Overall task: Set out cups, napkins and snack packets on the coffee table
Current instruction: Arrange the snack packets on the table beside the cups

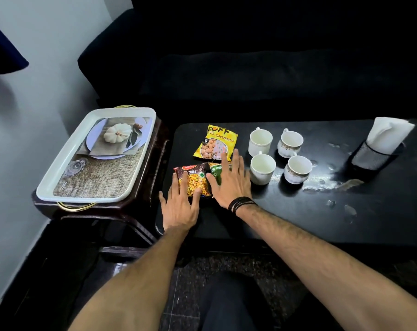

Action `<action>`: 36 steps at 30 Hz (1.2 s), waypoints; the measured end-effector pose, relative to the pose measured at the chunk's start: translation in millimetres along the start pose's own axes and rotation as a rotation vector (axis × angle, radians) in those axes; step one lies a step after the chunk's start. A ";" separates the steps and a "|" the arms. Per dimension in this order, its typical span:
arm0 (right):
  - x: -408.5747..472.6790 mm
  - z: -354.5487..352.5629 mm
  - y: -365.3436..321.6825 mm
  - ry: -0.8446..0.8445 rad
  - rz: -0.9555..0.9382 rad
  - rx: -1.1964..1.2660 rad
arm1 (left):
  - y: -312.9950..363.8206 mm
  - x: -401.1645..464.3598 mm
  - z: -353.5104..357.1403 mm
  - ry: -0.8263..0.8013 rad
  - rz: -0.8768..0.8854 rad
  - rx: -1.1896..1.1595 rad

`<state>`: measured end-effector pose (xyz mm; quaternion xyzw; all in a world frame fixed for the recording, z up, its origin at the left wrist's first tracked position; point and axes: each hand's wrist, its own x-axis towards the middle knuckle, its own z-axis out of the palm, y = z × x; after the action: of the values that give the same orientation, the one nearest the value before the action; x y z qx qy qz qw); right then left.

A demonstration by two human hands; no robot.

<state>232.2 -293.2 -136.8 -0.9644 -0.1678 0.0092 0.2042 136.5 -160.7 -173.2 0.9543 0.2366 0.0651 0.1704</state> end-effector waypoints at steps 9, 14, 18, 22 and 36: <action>111.8 -10.2 -21.5 -0.242 0.084 -0.016 | -0.6 0.2 3.5 0.014 0.033 0.003; 129.8 13.9 -27.8 -0.453 -0.010 -0.149 | -3.2 3.1 7.8 0.023 0.038 0.030; 135.6 15.4 -30.1 -0.500 -0.114 -0.166 | -2.2 2.8 8.2 0.005 0.045 0.055; 135.3 14.9 -28.5 -0.414 -0.181 -0.164 | -1.1 2.6 6.7 -0.005 0.050 0.067; 81.8 10.2 -35.2 -0.037 -0.243 0.129 | -2.0 2.6 7.9 0.033 0.100 -0.013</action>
<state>297.3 -232.2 -128.0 -0.9216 -0.2862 0.0129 0.2621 139.5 -160.1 -181.2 0.9626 0.1911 0.0907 0.1691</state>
